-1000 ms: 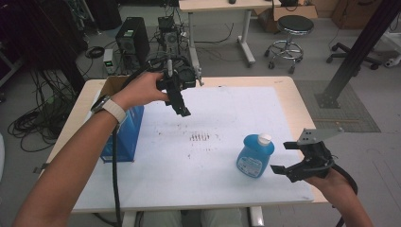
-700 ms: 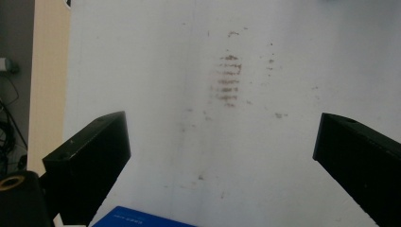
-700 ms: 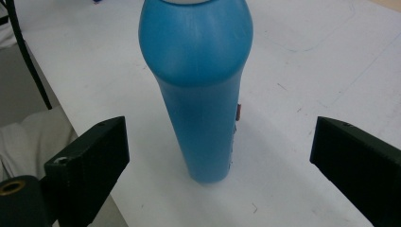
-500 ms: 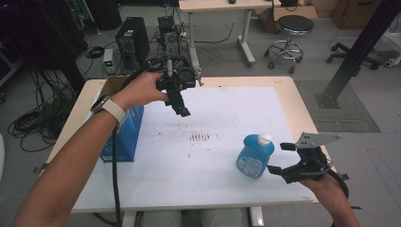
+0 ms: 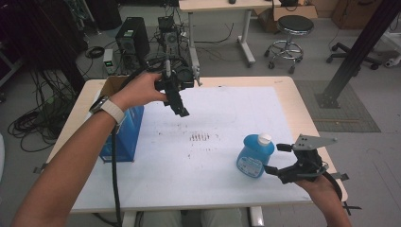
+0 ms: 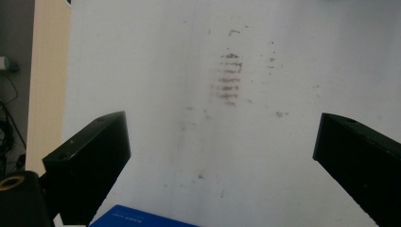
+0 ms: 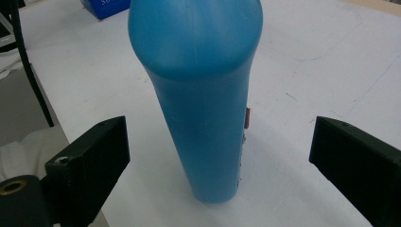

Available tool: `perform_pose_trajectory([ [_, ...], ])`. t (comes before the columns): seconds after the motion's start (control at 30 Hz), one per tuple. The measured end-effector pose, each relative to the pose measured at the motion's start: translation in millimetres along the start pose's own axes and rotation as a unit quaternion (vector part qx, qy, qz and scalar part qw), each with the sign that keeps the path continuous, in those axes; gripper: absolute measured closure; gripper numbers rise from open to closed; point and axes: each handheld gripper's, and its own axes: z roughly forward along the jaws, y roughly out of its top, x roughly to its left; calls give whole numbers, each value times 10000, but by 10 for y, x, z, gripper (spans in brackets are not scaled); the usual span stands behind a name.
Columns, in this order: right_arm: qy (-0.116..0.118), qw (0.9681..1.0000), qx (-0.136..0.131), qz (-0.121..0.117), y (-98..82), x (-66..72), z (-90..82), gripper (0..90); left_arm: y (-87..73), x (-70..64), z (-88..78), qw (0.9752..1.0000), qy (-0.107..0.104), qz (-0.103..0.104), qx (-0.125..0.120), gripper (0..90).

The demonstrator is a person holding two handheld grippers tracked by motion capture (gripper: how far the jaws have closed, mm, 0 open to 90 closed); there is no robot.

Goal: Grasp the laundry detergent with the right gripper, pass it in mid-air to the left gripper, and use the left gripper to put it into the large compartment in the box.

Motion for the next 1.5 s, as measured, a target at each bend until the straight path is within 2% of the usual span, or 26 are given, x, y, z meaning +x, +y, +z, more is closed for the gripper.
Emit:
perform_pose_trajectory([
  [0.87, 53, 9997, -233, 112, -73, -22, 225, 59, 1, -10, -3, 10000, -3, 21, 8, 53],
  [1.5, 118, 9994, -334, 63, -53, 1, 414, 76, -14, -19, -24, 10000, 20, 9, 29, 53],
])
